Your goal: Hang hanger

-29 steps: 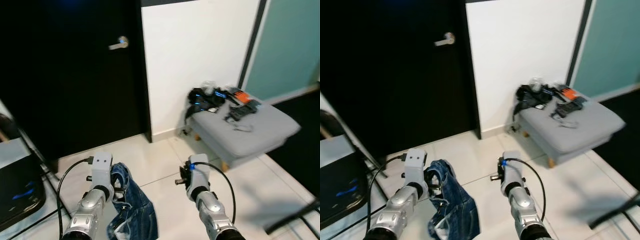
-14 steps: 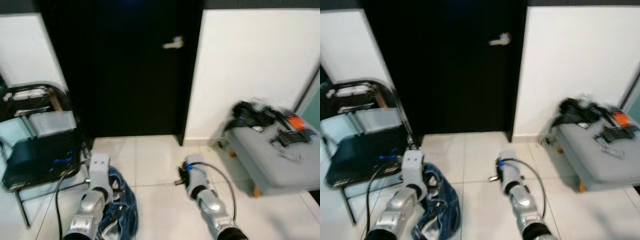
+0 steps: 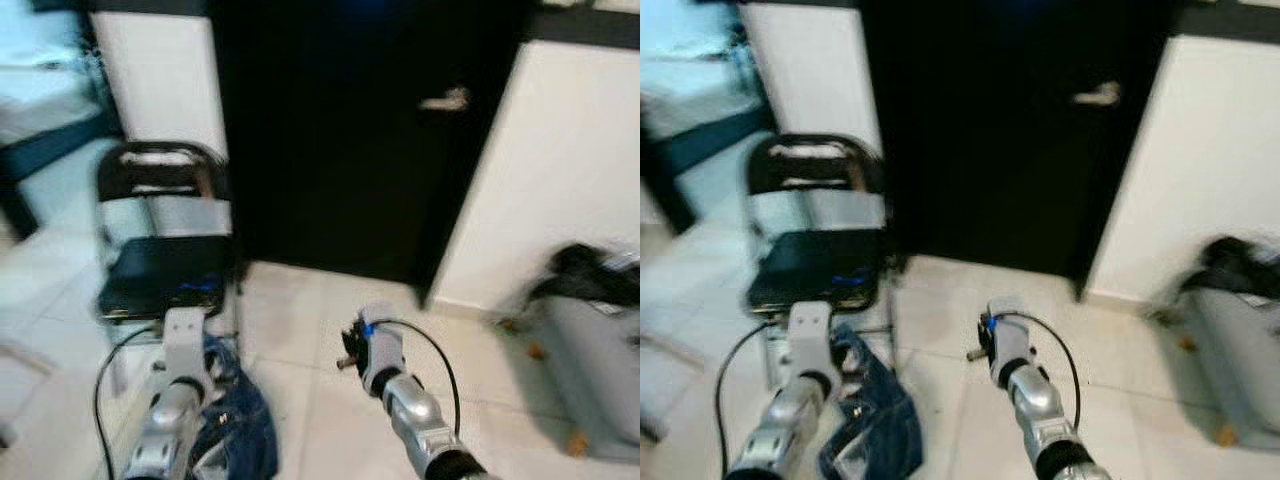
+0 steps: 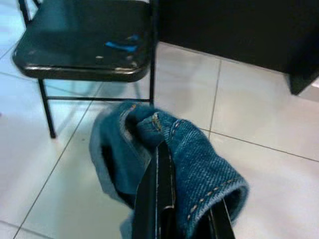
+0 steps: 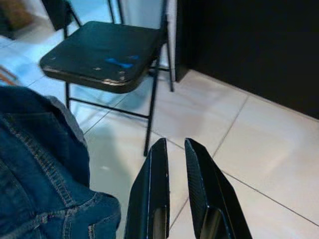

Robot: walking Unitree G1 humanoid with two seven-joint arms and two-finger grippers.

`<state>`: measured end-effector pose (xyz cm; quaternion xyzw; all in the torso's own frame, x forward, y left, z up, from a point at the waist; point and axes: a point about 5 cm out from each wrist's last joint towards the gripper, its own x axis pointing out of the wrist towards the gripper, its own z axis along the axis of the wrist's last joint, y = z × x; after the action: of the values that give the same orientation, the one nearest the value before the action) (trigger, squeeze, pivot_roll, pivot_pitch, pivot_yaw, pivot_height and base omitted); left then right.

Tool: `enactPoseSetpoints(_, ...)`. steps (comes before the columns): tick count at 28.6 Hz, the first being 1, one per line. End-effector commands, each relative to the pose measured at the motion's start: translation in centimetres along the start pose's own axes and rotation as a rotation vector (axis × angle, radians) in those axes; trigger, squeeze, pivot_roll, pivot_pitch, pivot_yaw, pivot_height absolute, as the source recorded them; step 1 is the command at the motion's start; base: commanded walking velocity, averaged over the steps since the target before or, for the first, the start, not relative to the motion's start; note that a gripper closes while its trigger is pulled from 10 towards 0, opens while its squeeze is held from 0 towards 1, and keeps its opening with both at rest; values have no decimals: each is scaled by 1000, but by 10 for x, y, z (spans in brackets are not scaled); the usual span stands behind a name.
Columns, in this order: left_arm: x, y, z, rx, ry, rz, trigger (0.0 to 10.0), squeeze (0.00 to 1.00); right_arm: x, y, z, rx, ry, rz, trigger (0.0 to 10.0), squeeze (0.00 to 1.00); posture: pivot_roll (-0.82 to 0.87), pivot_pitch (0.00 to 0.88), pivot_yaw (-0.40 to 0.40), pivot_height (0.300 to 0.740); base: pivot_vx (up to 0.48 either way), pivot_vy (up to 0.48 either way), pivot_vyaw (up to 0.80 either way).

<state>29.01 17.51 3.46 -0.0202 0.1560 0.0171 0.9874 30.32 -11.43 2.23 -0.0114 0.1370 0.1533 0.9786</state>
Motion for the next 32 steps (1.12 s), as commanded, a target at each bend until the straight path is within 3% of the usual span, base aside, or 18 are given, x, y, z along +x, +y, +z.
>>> enactPoseSetpoints(1,1,-3,6,2,-22,-16,10000,0,-1,-4,-1,23,-5,-28,10000,0,9,0,-42,740,0,0,800)
enactPoseSetpoints(13,-3,-5,2,4,-19,59,10000,0,-9,-1,-12,23,11,-21,10000,0,16,0,-37,740,0,0,800)
enactPoseSetpoints(20,-3,-14,3,39,-27,23,10000,0,-6,4,-9,29,3,1,10000,0,27,0,-48,740,0,0,800)
enactPoseSetpoints(32,-5,-18,-2,27,-16,30,10000,0,-7,5,-10,25,4,15,10000,0,25,0,-61,740,0,0,800)
